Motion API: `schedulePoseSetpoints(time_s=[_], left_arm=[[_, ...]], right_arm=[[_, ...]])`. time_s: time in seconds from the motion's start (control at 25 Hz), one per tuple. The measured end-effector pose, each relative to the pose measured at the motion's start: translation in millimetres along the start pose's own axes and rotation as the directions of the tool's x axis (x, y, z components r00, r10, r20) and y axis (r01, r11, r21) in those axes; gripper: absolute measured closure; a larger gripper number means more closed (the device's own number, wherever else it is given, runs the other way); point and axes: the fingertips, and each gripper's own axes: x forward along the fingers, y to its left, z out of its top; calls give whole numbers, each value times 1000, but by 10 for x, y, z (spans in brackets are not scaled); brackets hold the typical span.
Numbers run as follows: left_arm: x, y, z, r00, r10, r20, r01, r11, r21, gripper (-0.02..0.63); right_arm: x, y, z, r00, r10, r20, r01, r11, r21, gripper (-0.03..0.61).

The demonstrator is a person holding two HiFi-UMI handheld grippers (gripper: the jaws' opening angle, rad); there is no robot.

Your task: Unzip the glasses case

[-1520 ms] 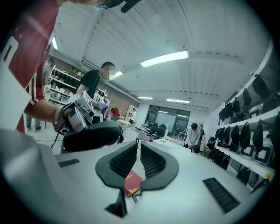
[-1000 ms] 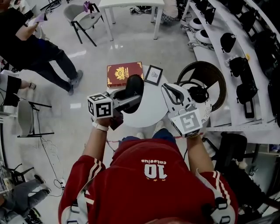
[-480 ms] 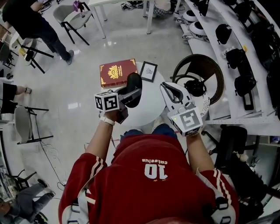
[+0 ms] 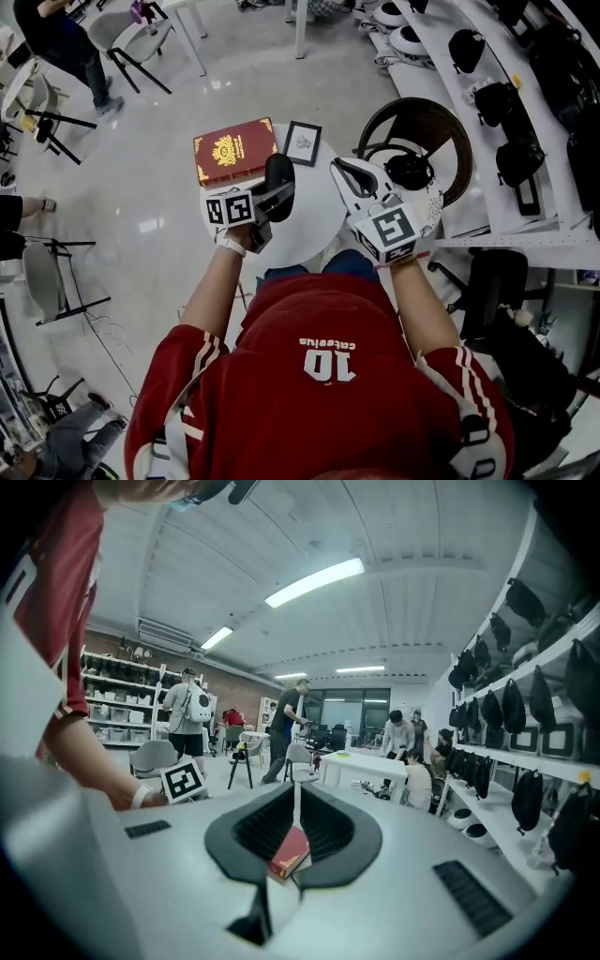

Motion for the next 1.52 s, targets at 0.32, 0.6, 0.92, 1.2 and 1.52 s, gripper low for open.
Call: schedulePoseSetpoints(time_s=[0.32,0.6,0.92,1.2,1.52], left_arm=[[379,625,-363,993,74,-88,-83,991,-102,307],[598,1126,-753,966,178,-190,-210,965,-160,302],[662,1448,-971,912,304,-277,-352,925,-144,301],[548,1527,-954,872,401,-282,-433,899,-62,261],[315,1511,-796,869,430,-244,-454,890,-52,247]], right_arm=[[155,-272,-442,998,-25,-61,29,997,73,546],[208,-391,-686,993,-28,-113,40,994,99,546],[214,-477,-755,990,-9,-142,23,995,97,546],[225,-555,-763,988,0,-153,16,994,104,546],[241,-541,-756,986,17,-165,2,994,113,546]])
